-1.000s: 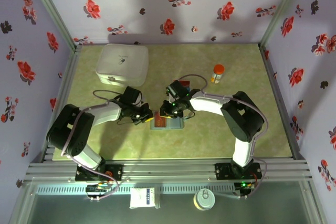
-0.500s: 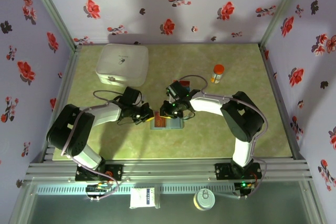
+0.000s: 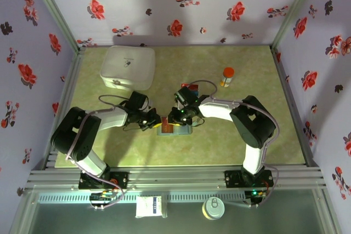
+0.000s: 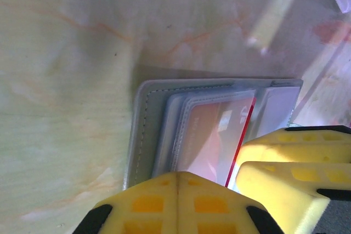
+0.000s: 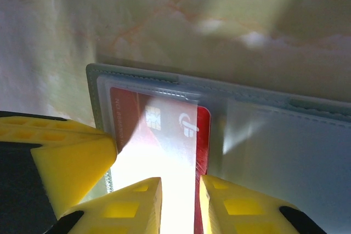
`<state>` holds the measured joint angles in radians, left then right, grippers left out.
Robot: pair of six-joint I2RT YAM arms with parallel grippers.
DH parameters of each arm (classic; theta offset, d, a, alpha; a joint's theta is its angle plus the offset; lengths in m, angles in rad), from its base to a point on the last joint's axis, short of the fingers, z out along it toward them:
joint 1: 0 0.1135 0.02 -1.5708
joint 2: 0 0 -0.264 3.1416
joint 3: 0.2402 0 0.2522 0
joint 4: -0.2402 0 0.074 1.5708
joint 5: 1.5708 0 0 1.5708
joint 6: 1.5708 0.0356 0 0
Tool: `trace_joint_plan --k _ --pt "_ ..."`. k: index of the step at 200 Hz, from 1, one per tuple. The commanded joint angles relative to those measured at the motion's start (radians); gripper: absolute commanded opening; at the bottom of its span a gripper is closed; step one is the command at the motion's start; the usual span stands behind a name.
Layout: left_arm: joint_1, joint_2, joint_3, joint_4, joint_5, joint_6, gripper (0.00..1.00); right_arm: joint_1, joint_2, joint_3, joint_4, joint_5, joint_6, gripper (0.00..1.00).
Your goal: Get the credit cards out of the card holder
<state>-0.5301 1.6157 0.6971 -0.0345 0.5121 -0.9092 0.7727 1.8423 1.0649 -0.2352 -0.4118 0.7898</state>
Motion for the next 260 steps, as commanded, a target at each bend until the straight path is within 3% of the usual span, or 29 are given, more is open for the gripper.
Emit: trace_joint_plan --k 1,101,201,260 --pt "-0.002 0.004 -0.005 -0.050 -0.020 0.024 0.00 0.010 0.001 -0.014 0.004 0.009 0.014 0.26" --pt "-0.002 0.031 -0.008 -0.042 -0.021 0.026 0.00 0.010 0.021 -0.023 0.073 -0.053 0.037 0.19" --pt "-0.002 0.024 -0.005 -0.045 -0.024 0.027 0.00 0.011 -0.011 -0.005 -0.082 0.087 -0.022 0.22" --pt "-0.003 0.030 0.002 -0.046 -0.026 0.029 0.00 0.011 -0.044 0.000 -0.084 0.095 -0.035 0.23"
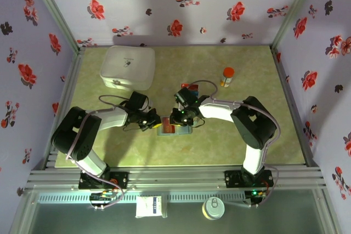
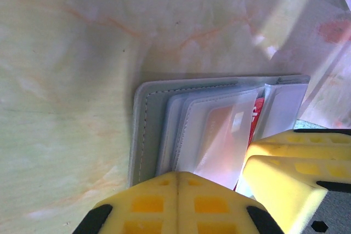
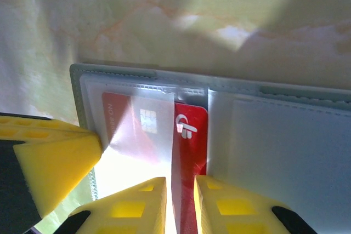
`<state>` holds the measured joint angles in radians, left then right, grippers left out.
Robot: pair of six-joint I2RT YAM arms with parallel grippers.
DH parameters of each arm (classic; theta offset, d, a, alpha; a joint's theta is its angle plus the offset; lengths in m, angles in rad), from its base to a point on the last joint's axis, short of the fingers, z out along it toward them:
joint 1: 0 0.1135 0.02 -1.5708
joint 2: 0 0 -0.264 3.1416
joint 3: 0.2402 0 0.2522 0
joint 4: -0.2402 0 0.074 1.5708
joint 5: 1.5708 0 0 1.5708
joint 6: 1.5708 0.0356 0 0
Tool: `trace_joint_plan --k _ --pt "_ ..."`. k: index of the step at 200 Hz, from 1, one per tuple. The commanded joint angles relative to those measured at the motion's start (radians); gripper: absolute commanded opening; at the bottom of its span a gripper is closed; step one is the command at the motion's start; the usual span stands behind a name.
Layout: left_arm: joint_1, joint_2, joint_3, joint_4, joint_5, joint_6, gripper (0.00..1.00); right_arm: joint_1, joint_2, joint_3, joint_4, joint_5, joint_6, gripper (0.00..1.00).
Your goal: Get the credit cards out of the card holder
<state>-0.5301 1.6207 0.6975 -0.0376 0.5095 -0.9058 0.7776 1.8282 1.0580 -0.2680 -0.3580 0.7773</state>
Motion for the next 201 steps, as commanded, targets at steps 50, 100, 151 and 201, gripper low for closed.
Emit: trace_joint_plan --k 50,100,151,201 --pt "-0.009 -0.034 0.036 -0.085 -0.024 0.026 0.00 0.006 -0.061 -0.008 -0.029 0.031 -0.007 0.24" --pt "-0.061 -0.053 0.063 -0.158 -0.069 0.036 0.00 0.004 -0.080 -0.018 -0.013 0.027 -0.001 0.25" --pt "-0.079 -0.007 0.064 -0.163 -0.097 0.046 0.00 0.003 -0.076 -0.022 -0.013 0.025 -0.004 0.25" --pt "-0.082 0.014 0.073 -0.205 -0.137 0.066 0.00 -0.002 -0.044 -0.025 0.004 -0.004 0.003 0.26"
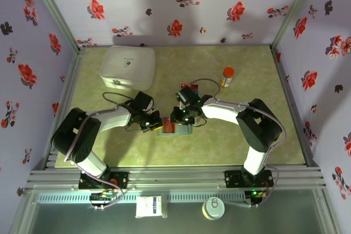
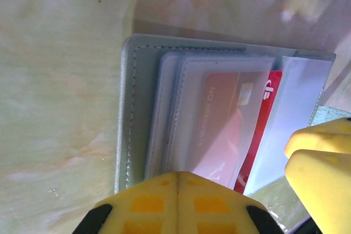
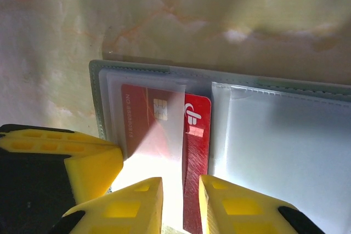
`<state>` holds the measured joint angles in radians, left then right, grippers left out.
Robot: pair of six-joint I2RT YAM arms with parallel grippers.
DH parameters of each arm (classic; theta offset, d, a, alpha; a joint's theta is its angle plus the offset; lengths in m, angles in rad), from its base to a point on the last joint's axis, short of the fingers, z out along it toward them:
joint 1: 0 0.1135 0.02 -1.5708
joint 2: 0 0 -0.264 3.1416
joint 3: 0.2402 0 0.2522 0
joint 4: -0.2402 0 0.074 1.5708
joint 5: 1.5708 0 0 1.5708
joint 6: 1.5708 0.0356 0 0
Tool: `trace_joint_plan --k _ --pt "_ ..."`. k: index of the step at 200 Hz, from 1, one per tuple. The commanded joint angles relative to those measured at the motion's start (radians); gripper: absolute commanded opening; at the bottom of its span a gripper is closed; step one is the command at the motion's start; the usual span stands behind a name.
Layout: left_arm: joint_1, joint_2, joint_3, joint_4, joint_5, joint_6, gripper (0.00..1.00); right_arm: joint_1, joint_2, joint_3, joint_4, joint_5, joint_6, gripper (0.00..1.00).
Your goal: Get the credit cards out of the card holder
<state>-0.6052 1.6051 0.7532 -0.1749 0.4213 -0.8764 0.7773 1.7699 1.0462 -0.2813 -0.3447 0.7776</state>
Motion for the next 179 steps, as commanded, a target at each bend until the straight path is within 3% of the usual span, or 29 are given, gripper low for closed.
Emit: trace_joint_plan --k 1,92,179 --pt "-0.008 0.029 0.018 -0.069 -0.049 0.037 0.00 -0.002 0.017 -0.013 0.019 -0.019 0.003 0.26" --pt "-0.008 0.045 0.040 -0.077 -0.047 0.041 0.00 -0.006 0.067 -0.031 0.067 -0.045 0.025 0.27" --pt "-0.010 0.057 0.047 -0.087 -0.049 0.037 0.00 -0.006 -0.011 -0.041 0.060 -0.022 0.015 0.28"
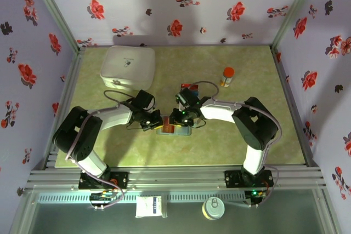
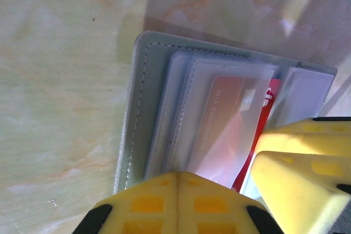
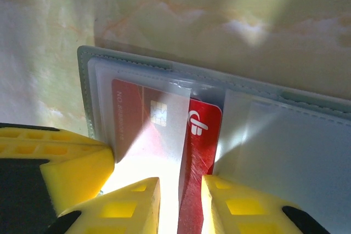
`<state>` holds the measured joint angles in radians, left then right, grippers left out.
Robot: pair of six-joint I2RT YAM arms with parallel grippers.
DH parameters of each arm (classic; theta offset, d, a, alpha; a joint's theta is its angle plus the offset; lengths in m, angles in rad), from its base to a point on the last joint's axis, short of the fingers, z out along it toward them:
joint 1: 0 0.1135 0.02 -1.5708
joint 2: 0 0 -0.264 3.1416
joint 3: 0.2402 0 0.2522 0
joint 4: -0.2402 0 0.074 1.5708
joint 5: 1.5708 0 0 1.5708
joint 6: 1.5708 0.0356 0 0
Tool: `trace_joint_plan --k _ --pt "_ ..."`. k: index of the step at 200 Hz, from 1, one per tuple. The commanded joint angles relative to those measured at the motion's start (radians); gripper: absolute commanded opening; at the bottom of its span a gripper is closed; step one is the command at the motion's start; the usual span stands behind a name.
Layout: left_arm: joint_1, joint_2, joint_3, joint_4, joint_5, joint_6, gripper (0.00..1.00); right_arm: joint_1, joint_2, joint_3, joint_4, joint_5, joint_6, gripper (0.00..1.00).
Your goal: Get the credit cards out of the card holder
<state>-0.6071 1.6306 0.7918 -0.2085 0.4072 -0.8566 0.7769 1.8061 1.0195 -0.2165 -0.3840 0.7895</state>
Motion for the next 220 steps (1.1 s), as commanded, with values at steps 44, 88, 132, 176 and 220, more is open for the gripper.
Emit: trace_joint_plan --k 44,88,132,176,220 --pt "-0.010 0.037 0.008 -0.052 -0.033 0.012 0.00 -0.007 -0.048 -0.029 -0.011 0.019 0.013 0.28" --pt "-0.010 0.036 0.005 -0.054 -0.035 0.009 0.00 -0.007 -0.039 -0.041 -0.016 0.035 0.017 0.28" --pt "-0.011 0.036 0.010 -0.056 -0.033 0.005 0.00 -0.008 -0.016 -0.049 0.028 0.011 0.026 0.28" --pt "-0.013 0.036 0.013 -0.058 -0.030 0.004 0.00 -0.011 -0.015 -0.059 0.079 -0.014 0.045 0.26" --pt "-0.014 0.039 0.016 -0.056 -0.025 0.003 0.00 -0.022 -0.021 -0.065 0.084 -0.021 0.048 0.27"
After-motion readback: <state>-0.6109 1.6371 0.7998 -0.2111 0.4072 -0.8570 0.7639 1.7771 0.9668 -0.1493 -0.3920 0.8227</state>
